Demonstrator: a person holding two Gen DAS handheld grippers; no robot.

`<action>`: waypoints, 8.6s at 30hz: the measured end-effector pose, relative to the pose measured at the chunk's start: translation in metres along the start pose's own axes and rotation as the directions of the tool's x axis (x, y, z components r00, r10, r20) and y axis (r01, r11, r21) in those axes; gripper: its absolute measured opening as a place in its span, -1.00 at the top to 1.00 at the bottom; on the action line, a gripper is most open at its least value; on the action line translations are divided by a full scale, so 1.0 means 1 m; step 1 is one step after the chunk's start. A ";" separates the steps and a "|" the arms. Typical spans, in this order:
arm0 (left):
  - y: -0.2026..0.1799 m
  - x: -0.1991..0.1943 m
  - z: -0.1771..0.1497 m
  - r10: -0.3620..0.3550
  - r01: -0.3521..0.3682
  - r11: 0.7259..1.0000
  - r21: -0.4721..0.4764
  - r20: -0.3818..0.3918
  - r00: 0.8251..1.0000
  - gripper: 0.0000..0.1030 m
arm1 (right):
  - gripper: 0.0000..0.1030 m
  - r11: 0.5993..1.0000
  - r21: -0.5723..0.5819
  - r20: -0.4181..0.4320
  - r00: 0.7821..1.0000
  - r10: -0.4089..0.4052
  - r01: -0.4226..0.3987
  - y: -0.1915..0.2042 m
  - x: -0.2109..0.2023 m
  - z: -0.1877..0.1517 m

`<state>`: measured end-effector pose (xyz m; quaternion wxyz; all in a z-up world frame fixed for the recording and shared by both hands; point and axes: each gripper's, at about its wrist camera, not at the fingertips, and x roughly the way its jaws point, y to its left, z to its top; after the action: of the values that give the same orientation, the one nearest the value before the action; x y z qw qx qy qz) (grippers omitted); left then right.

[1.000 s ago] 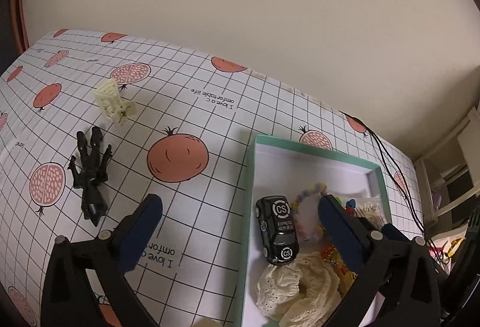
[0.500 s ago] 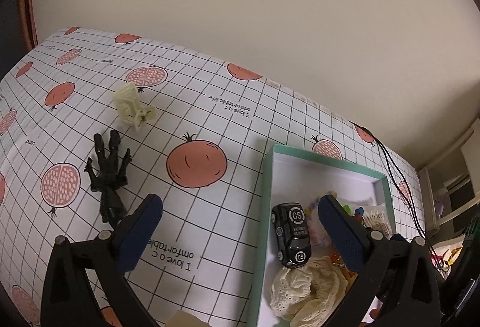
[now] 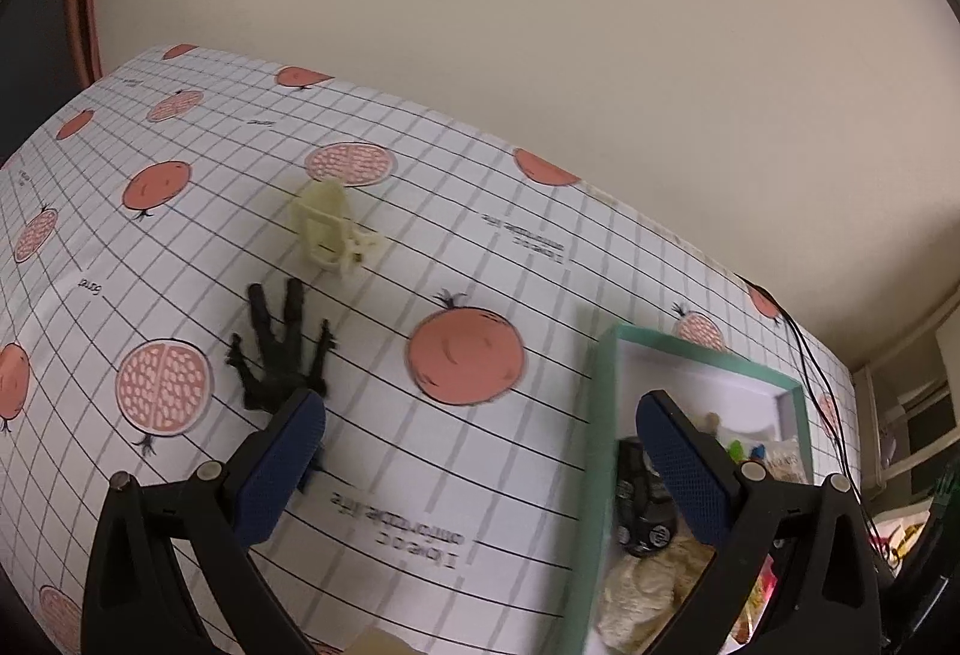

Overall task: Organize objects
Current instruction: 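Open both tools to release the car and block toy, then withdraw, then grasp the black-gold robot figure with left tool while right tool grasps cream clip, then carry the robot figure and cream clip over the tray with both tools, then open both tools to drop the figure and clip into the tray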

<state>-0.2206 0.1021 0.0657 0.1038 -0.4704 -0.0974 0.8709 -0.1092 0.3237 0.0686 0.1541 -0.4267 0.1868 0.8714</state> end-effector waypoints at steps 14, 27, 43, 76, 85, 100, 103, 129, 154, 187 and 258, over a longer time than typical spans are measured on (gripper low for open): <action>0.099 0.007 0.022 0.080 -0.078 0.991 -0.112 0.013 0.997 -1.00 | -1.00 0.997 -0.063 0.039 0.999 0.037 -0.035 0.066 0.014 0.002; 0.106 0.033 0.012 0.072 -0.081 0.992 -0.099 -0.084 0.994 -1.00 | -1.00 0.995 -0.088 0.104 0.993 0.050 -0.041 0.102 0.021 0.010; 0.097 0.040 0.003 0.151 -0.156 0.986 -0.055 -0.086 0.985 0.14 | -1.00 0.986 -0.164 0.088 0.996 0.024 -0.009 0.126 0.032 0.024; 0.226 0.014 0.031 0.092 -0.096 0.922 -0.375 -0.030 0.995 0.15 | -0.49 0.974 -0.213 -0.051 0.997 0.061 -0.071 0.257 0.135 0.035; 0.223 0.017 0.031 0.080 -0.087 0.925 -0.369 -0.034 0.996 0.15 | -0.11 0.976 -0.202 -0.060 0.996 0.073 -0.084 0.249 0.131 0.032; 0.203 0.009 0.030 0.091 -0.095 0.943 -0.318 -0.028 0.995 0.15 | -0.11 0.978 -0.191 -0.067 0.995 0.077 -0.089 0.207 0.083 0.009; 0.191 0.004 0.029 0.091 -0.096 0.951 -0.294 -0.030 0.995 0.15 | -0.11 0.977 -0.197 -0.064 0.996 0.068 -0.080 0.197 0.068 -0.002; 0.085 -0.094 -0.012 0.038 -0.042 0.989 -0.142 -0.027 0.999 0.47 | -0.11 0.985 -0.153 -0.017 0.997 0.081 -0.083 0.107 -0.054 -0.066; 0.068 -0.018 -0.054 0.144 -0.146 0.989 -0.001 -0.153 0.978 0.12 | -0.11 0.998 -0.041 -0.037 0.998 0.055 -0.056 0.043 -0.062 -0.053; -0.020 -0.056 -0.052 -0.049 0.058 0.995 0.087 -0.103 0.994 0.51 | -0.11 0.999 0.052 -0.065 0.998 -0.003 0.006 -0.003 -0.064 -0.046; -0.049 -0.041 -0.075 0.005 0.018 0.988 0.154 -0.147 0.989 0.83 | -0.21 0.992 -0.008 -0.145 0.982 -0.123 0.123 -0.029 -0.059 -0.052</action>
<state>-0.1313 0.1437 0.0718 0.1499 -0.5234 -0.0232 0.8385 -0.0264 0.3195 0.0812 0.1938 -0.4997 0.1713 0.8267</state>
